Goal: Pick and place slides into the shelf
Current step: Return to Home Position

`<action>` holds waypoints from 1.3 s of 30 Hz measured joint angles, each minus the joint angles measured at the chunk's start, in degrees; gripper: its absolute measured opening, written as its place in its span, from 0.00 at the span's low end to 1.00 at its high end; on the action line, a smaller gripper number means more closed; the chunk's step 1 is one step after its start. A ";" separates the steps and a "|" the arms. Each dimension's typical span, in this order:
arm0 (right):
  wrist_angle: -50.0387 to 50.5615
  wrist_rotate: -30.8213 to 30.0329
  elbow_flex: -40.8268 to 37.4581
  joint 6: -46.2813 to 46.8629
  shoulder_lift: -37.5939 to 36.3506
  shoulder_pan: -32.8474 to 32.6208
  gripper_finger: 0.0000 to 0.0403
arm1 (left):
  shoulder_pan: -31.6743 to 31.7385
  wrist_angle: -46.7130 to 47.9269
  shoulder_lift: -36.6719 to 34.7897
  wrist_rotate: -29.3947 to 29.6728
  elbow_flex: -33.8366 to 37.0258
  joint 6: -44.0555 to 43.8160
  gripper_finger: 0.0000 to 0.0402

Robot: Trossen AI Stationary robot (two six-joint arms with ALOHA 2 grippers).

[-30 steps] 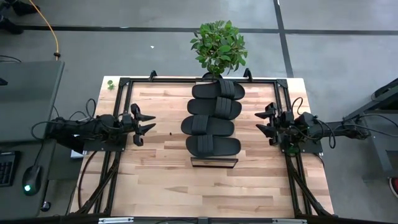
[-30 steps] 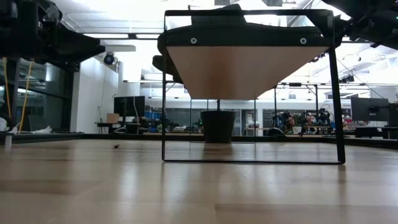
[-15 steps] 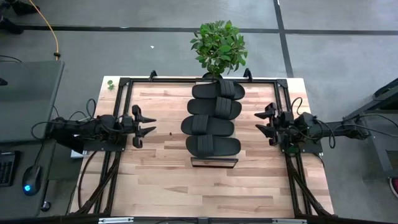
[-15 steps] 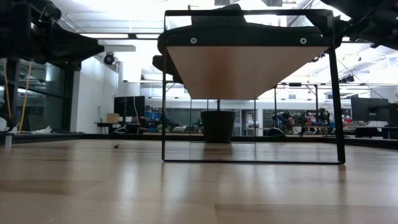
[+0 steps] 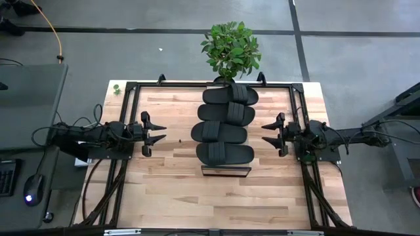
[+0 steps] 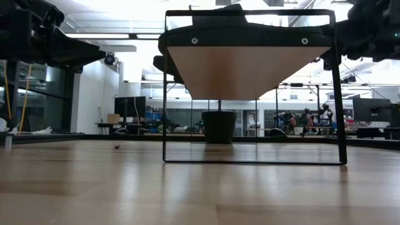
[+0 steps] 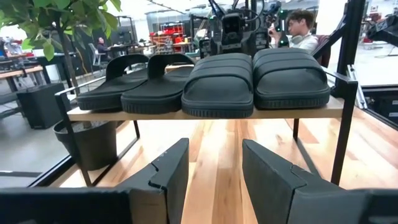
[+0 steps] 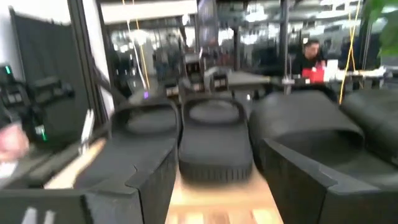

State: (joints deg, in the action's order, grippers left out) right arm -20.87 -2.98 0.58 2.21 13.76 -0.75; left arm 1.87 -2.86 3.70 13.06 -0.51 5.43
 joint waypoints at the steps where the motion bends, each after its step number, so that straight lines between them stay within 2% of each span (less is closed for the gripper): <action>1: 1.31 -0.01 0.00 -0.36 0.00 0.01 0.55 | 0.00 -0.02 0.00 0.00 0.00 0.18 0.33; 13: 14.69 -0.02 0.00 -1.17 0.00 0.00 0.55 | 0.00 -0.03 0.00 0.02 -0.02 0.20 0.33; 32: 19.59 -1.36 0.00 -3.40 0.31 0.00 0.55 | 0.00 -0.06 4.37 0.02 -0.04 0.39 0.33; 39: 19.70 -1.33 0.02 5.32 0.32 0.00 0.55 | 0.00 -0.07 4.44 0.02 -0.04 2.43 0.33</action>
State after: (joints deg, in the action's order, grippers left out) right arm -1.17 -4.32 0.60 7.53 14.08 -0.75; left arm 1.87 -2.94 8.14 13.08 -0.56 7.86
